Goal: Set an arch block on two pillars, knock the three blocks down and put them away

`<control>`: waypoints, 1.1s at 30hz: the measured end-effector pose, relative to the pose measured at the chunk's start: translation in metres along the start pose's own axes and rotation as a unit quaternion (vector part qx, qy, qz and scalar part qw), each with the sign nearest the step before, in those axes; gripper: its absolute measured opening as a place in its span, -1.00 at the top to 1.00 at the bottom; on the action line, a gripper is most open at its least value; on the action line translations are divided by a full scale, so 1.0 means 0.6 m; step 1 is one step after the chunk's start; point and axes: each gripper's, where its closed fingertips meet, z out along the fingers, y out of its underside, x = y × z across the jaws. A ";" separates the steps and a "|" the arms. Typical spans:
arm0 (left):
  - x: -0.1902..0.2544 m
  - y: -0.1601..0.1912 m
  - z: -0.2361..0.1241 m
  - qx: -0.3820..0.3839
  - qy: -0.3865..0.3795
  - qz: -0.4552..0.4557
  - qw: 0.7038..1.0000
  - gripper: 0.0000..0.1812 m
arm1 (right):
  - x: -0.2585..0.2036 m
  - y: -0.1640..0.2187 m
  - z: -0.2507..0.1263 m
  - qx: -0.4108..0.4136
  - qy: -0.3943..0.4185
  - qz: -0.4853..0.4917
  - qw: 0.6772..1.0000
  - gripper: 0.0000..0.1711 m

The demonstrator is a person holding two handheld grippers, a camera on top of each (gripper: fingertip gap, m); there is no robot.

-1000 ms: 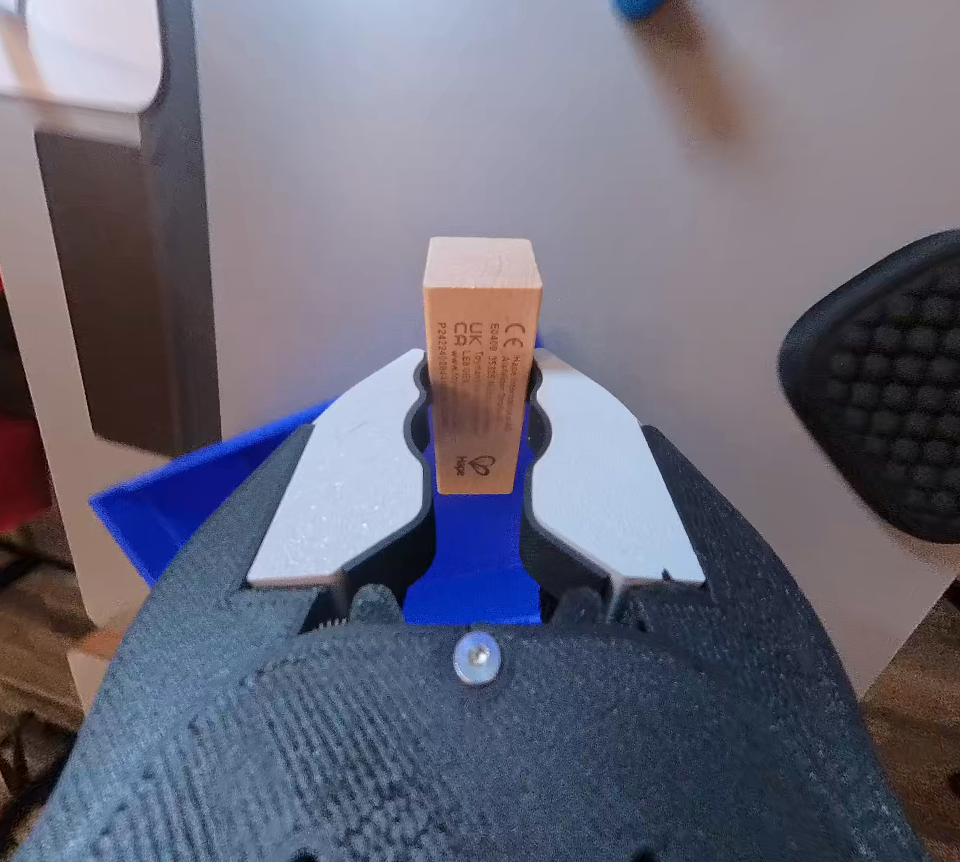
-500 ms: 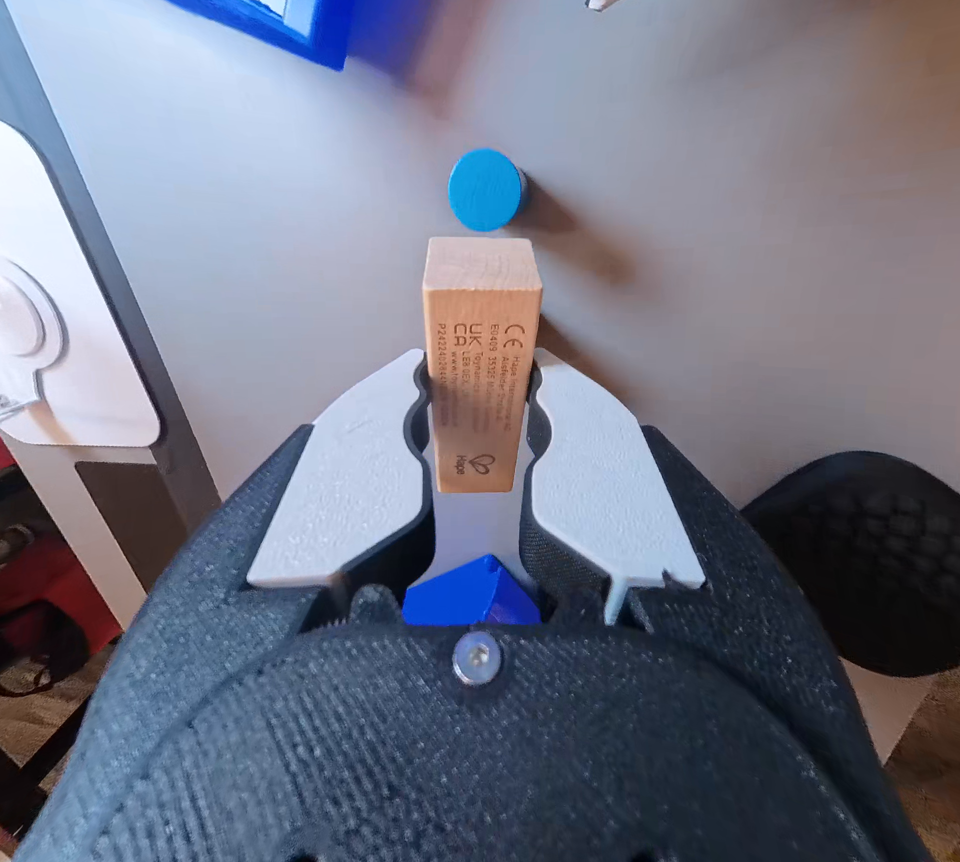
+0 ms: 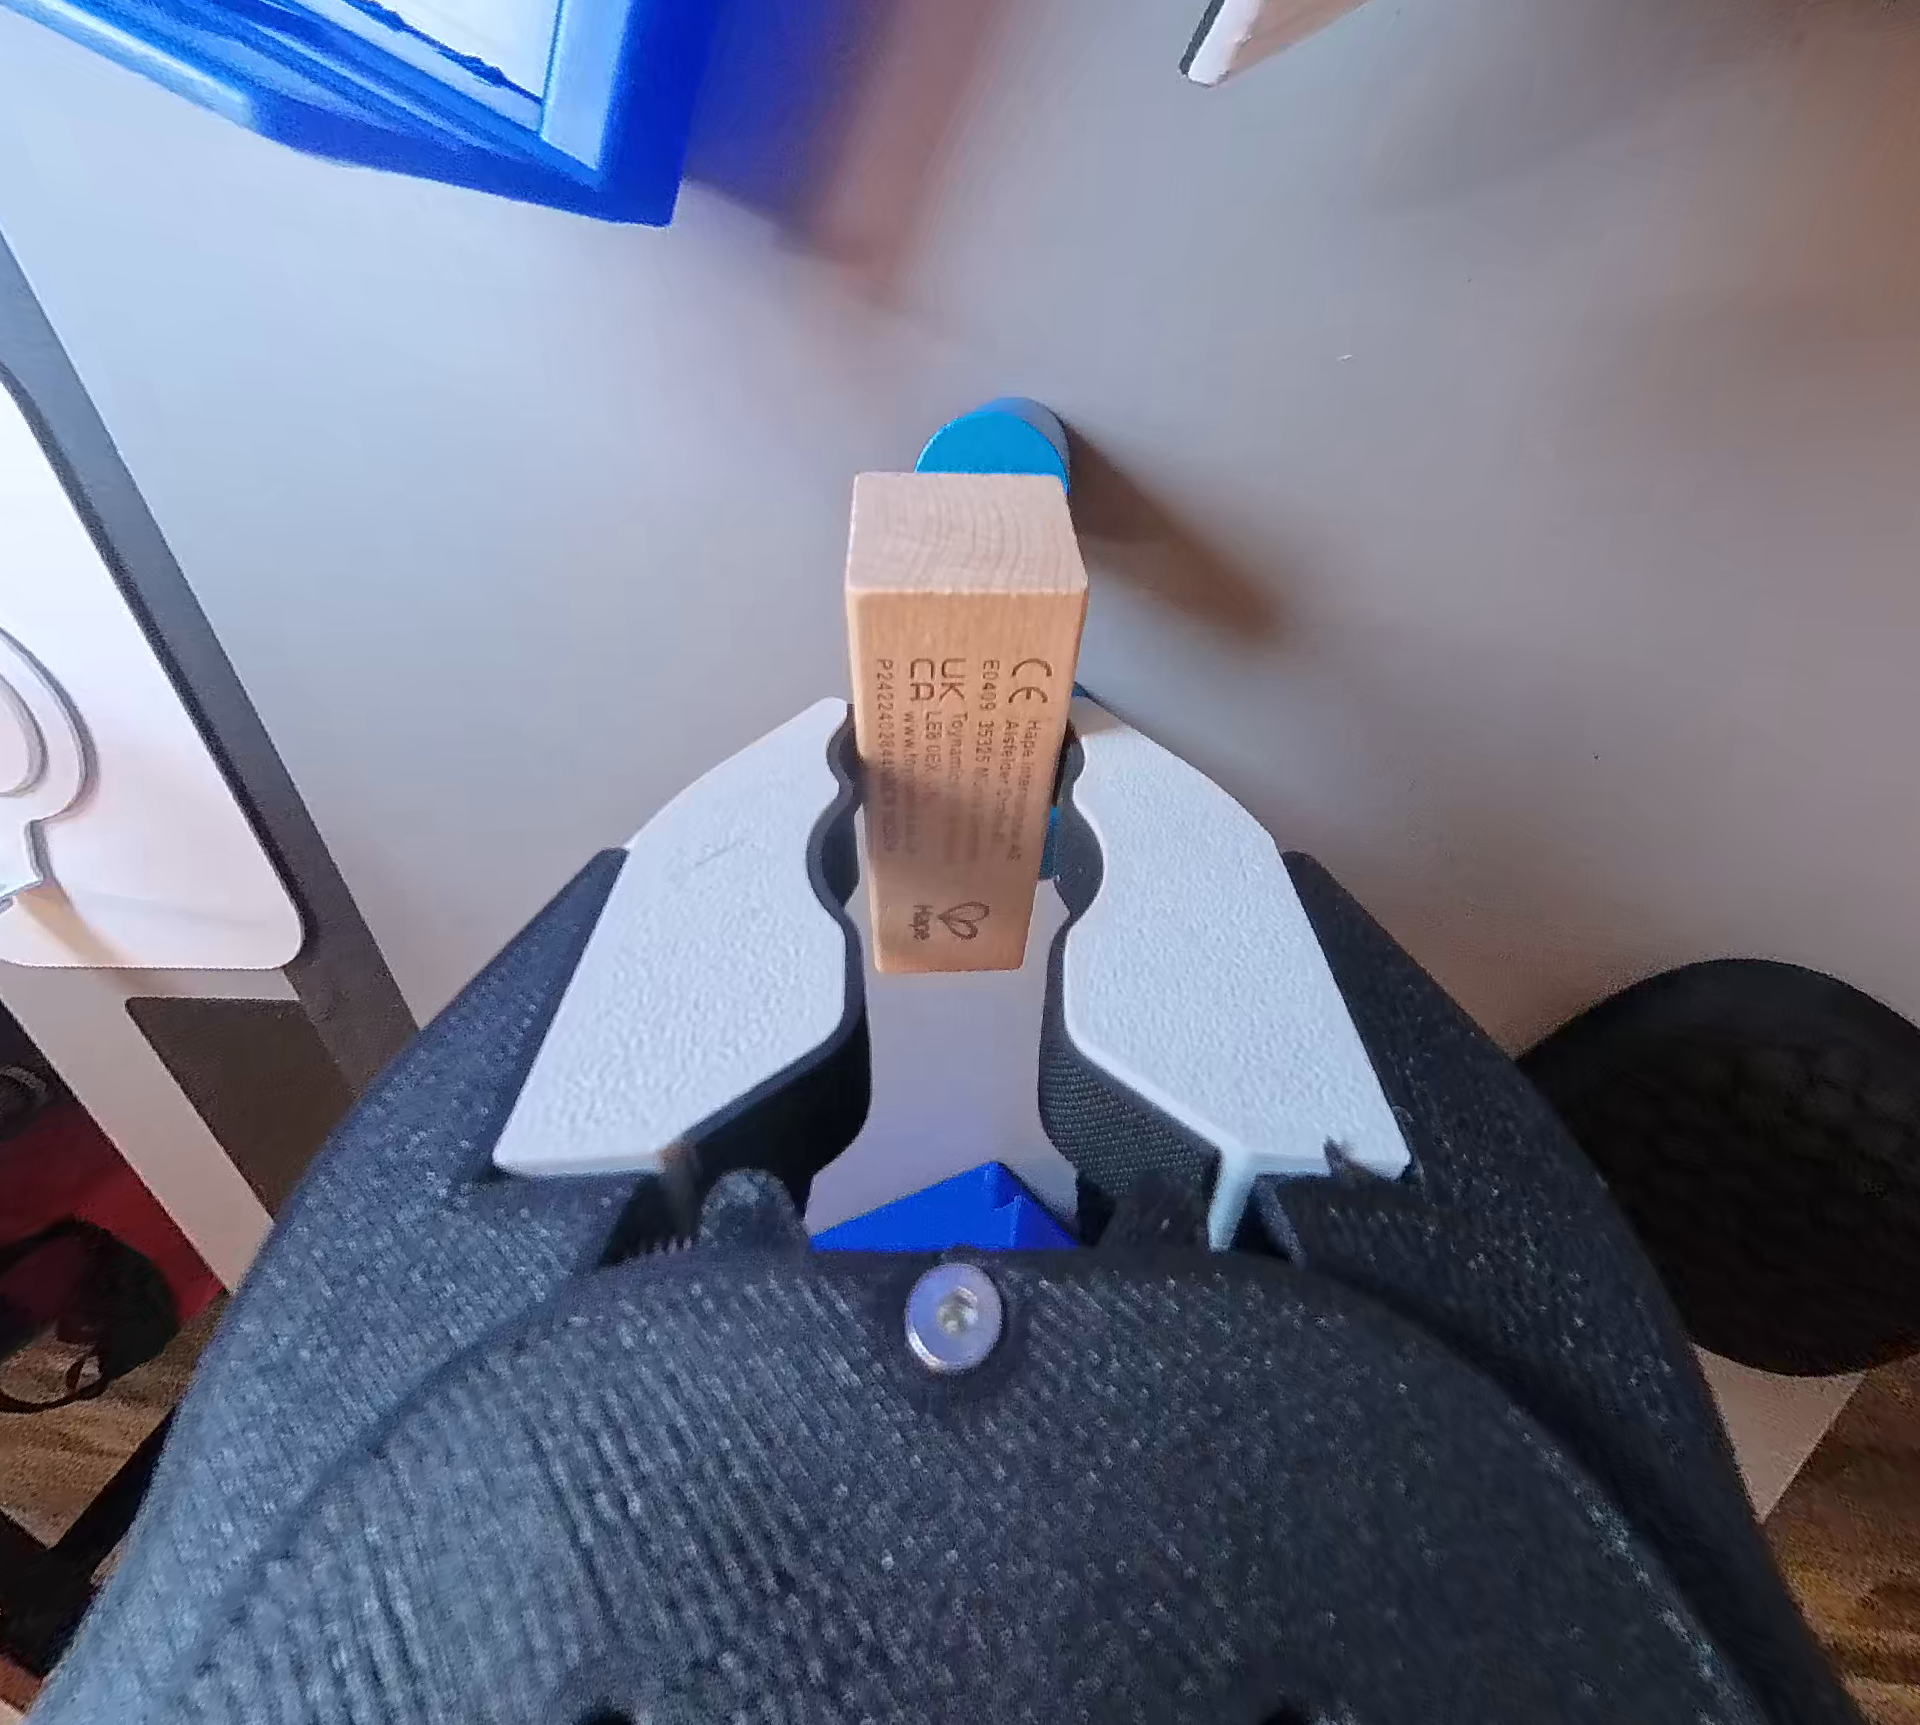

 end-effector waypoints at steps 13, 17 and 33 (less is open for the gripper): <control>0.012 0.008 0.031 -0.058 0.039 -0.044 0.997 0.62 | -0.003 0.000 -0.001 -0.002 -0.002 -0.003 1.000 0.38; 0.011 0.004 0.032 -0.047 0.044 -0.050 0.997 0.62 | -0.004 0.001 0.000 -0.004 -0.003 -0.004 1.000 0.38; 0.007 -0.005 0.035 -0.029 0.046 -0.061 0.997 0.61 | -0.005 0.004 0.002 -0.008 -0.004 -0.004 1.000 0.38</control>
